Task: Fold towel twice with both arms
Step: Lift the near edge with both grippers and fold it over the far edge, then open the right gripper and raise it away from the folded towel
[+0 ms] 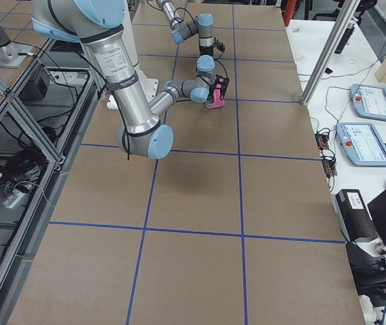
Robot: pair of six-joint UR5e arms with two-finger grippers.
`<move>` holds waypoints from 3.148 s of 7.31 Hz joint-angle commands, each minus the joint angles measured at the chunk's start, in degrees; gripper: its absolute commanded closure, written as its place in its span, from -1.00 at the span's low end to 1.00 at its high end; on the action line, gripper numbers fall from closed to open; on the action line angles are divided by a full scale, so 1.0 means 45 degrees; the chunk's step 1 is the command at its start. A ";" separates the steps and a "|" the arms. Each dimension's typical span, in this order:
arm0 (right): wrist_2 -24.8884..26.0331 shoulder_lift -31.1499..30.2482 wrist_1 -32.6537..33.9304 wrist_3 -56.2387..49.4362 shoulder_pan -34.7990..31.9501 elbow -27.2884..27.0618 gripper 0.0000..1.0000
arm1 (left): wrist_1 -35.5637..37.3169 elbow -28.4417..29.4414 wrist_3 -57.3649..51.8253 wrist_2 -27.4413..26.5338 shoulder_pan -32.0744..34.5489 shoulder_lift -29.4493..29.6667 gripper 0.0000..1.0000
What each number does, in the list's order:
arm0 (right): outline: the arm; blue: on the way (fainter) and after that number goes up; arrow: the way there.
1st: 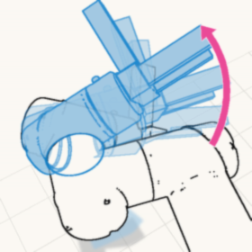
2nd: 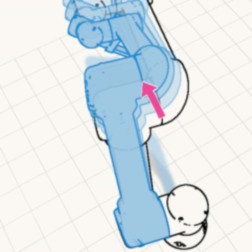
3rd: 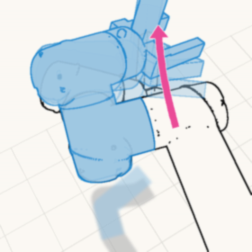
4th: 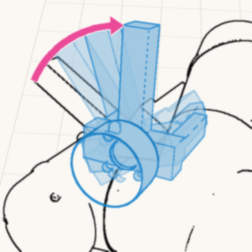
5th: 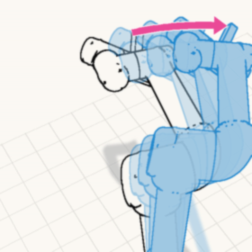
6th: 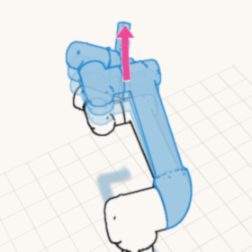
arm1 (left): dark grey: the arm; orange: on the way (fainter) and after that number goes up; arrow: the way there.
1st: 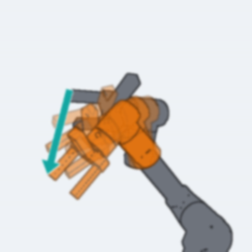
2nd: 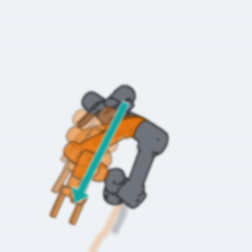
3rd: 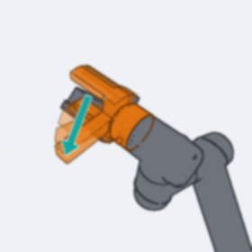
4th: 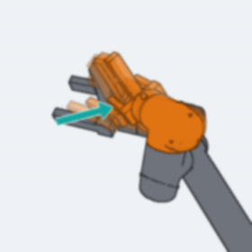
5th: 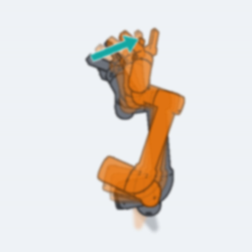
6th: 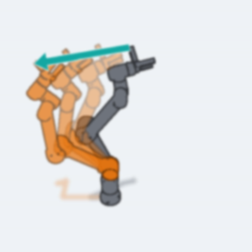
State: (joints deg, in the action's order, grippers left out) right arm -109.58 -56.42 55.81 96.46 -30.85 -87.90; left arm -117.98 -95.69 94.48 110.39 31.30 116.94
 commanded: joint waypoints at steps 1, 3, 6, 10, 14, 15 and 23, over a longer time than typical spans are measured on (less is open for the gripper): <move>0.0016 0.0195 0.0000 -0.0010 -0.0215 0.0294 1.00 | -0.0012 0.0267 0.0039 0.0000 0.0134 0.0144 1.00; 0.0016 0.0214 -0.0020 -0.0029 -0.0274 0.0469 1.00 | -0.0012 0.0483 0.0078 -0.0019 0.0173 0.0281 1.00; 0.0036 0.0214 -0.0857 -0.0029 -0.0274 0.1053 1.00 | -0.0012 0.0756 0.0098 0.0000 0.0173 0.0360 1.00; 0.0016 0.0214 -0.0879 -0.0010 -0.0333 0.1075 1.00 | -0.0012 0.0797 0.0118 0.0000 0.0173 0.0360 1.00; 0.0016 0.0234 -0.0899 0.0106 -0.0372 0.1075 -0.96 | -0.0227 0.0777 0.0137 0.0000 0.0173 0.0399 -1.00; -0.0022 0.0234 -0.0899 0.0165 -0.0488 0.1056 -0.96 | -0.0227 0.0758 0.0137 0.0000 0.0212 0.0399 -1.00; -0.1523 0.0195 -0.0840 -0.0087 -0.1854 0.1056 -0.98 | -0.0442 0.1653 0.0722 0.0000 0.0115 0.1373 -1.00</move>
State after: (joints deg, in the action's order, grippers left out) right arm -114.82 -55.47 52.00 96.66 -38.01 -83.19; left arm -119.87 -90.10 97.25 110.39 31.87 121.34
